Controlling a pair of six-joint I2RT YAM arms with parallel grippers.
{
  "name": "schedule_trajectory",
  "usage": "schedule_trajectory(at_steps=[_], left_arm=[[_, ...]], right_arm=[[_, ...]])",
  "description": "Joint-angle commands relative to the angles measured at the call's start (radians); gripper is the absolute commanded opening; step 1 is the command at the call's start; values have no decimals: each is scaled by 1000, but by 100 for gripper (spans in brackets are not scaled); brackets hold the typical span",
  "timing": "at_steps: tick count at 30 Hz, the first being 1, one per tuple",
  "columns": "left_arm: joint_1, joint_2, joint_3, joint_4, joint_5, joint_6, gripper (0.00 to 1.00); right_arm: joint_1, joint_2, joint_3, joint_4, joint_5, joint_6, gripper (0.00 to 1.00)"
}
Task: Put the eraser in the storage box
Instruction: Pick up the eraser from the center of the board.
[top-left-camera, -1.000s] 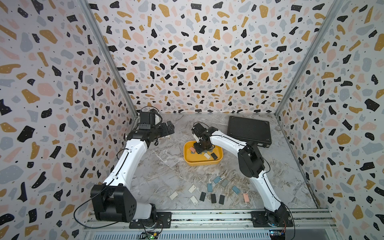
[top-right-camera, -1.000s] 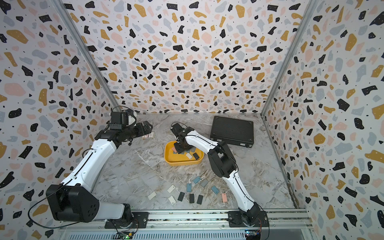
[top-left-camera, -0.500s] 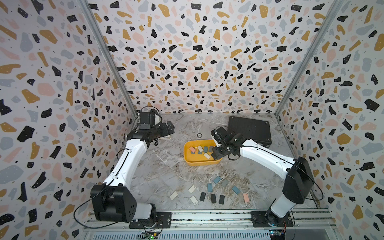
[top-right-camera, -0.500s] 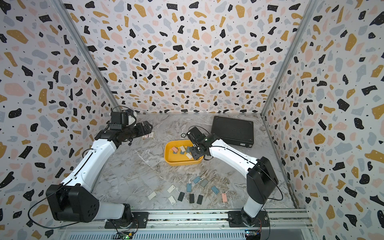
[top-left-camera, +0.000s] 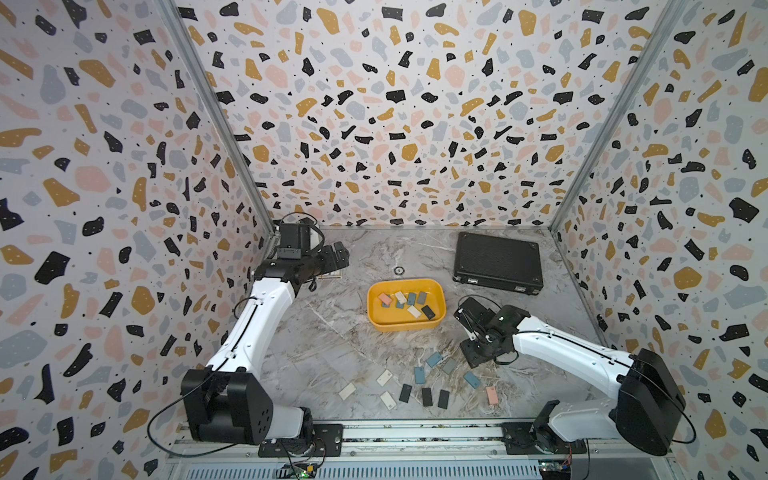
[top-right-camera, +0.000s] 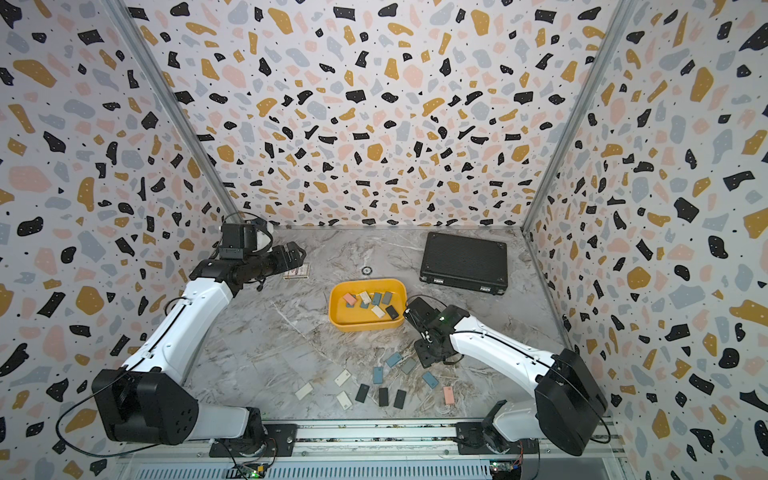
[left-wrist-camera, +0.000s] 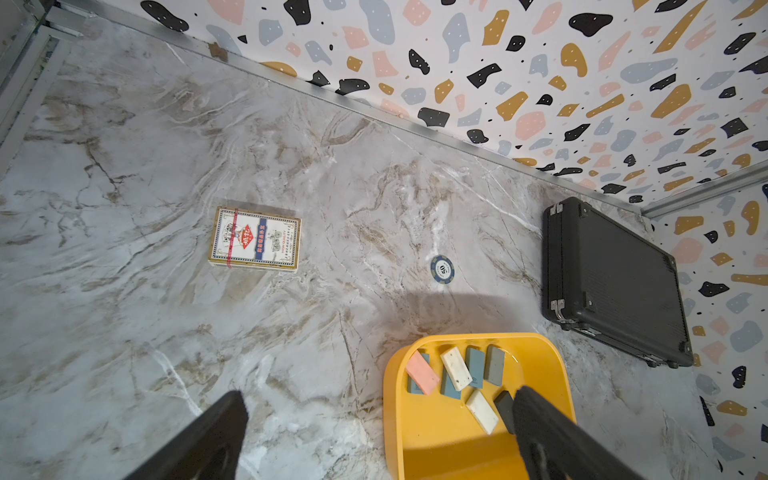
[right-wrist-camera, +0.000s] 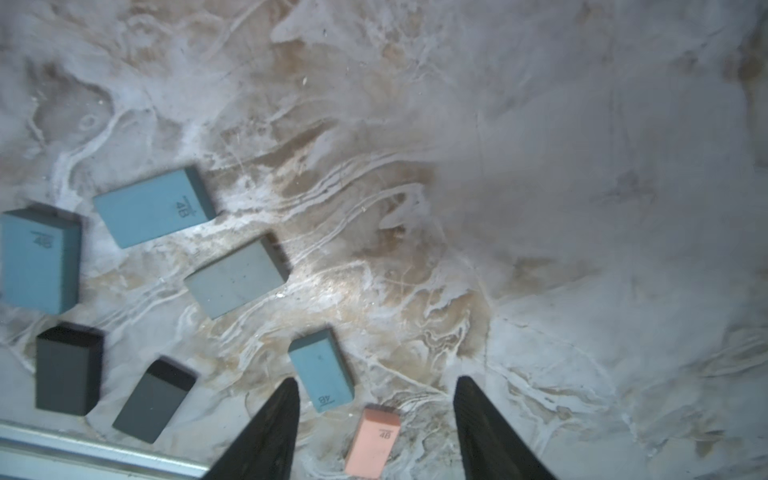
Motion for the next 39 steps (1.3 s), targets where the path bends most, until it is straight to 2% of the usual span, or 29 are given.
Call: schedule_trajectory(at_steps=[1,10,16,31,39], left_arm=[[4,-10,-11,31,13,-3,100],[4,-11,-12,33,15,-3,100],[5,-10,-15,36,14,-5,100],[4,-10,-15,33,11,-4,100],[4,-7,-16,33,10,-4,99]], right_arm=[[1,-55,-53,6,-114,35,62],[6,-98,-129,15,-154,54,61],[9,-45,-151,44,-115,72,60],[60,69,-161,121,-112,83,59],[61,119,-163,121,-98,99,52]])
